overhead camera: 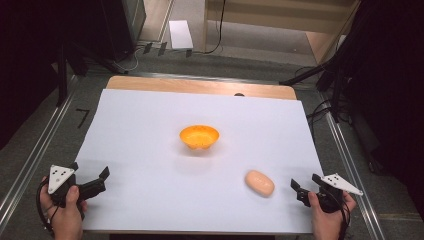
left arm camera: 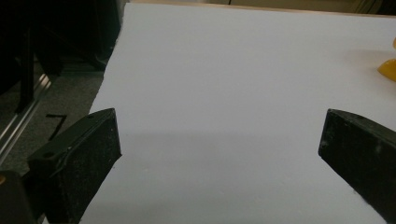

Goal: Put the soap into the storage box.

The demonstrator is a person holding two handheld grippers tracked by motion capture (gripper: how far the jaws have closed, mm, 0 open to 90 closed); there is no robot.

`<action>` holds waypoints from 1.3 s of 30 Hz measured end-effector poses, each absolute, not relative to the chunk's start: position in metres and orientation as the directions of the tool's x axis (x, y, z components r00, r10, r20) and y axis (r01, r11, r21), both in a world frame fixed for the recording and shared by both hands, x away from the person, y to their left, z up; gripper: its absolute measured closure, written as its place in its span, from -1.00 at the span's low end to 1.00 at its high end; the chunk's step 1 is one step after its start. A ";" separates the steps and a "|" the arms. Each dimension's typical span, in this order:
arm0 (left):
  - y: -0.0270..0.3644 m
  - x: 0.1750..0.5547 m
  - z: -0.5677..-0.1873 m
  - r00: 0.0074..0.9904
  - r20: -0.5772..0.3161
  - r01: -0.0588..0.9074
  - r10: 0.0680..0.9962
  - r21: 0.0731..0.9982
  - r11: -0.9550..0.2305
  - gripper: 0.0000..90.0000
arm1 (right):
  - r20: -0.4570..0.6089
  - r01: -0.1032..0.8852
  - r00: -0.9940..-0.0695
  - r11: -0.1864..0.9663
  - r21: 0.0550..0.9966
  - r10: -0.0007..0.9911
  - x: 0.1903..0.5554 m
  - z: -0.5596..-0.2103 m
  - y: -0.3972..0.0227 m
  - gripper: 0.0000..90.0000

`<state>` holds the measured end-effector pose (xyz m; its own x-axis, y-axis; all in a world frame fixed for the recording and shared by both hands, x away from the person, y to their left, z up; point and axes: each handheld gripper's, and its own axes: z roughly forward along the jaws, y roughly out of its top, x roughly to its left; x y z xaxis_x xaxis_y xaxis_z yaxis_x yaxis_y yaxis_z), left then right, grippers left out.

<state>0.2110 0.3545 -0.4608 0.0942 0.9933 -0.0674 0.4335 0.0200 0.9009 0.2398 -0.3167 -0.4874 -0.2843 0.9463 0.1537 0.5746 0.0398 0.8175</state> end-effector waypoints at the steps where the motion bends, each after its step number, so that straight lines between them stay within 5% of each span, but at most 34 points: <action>1: 0.354 0.211 -0.461 0.091 -0.063 0.433 0.994 0.901 0.017 -1.00 | 0.154 0.575 -0.284 0.040 0.817 0.946 0.240 -0.487 -0.317 -0.70; 12: 0.355 0.214 -0.462 0.103 -0.081 0.457 0.991 0.889 0.026 -1.00 | 0.086 0.614 -0.422 0.215 0.759 0.903 0.245 -0.474 -0.318 -0.48; 18: 0.355 0.213 -0.462 0.128 -0.079 0.454 0.989 0.891 0.012 -1.00 | 0.039 0.628 -0.534 0.365 0.687 0.844 0.250 -0.459 -0.308 -0.66; 26: 0.354 0.214 -0.462 0.137 -0.070 0.460 0.988 0.888 -0.001 -1.00 | 0.051 0.601 -0.676 0.509 0.617 0.736 0.253 -0.446 -0.281 -0.64; 39: 0.354 0.214 -0.462 0.160 -0.072 0.467 0.984 0.884 -0.011 -1.00 | 0.060 0.573 -0.744 0.589 0.570 0.666 0.273 -0.441 -0.235 -0.57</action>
<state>0.2143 0.3541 -0.4620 0.1604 0.9844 -0.0724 0.4666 -0.0111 0.8844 0.2728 -0.2347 -0.4414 -0.7437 0.6658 0.0602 0.5731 0.5886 0.5701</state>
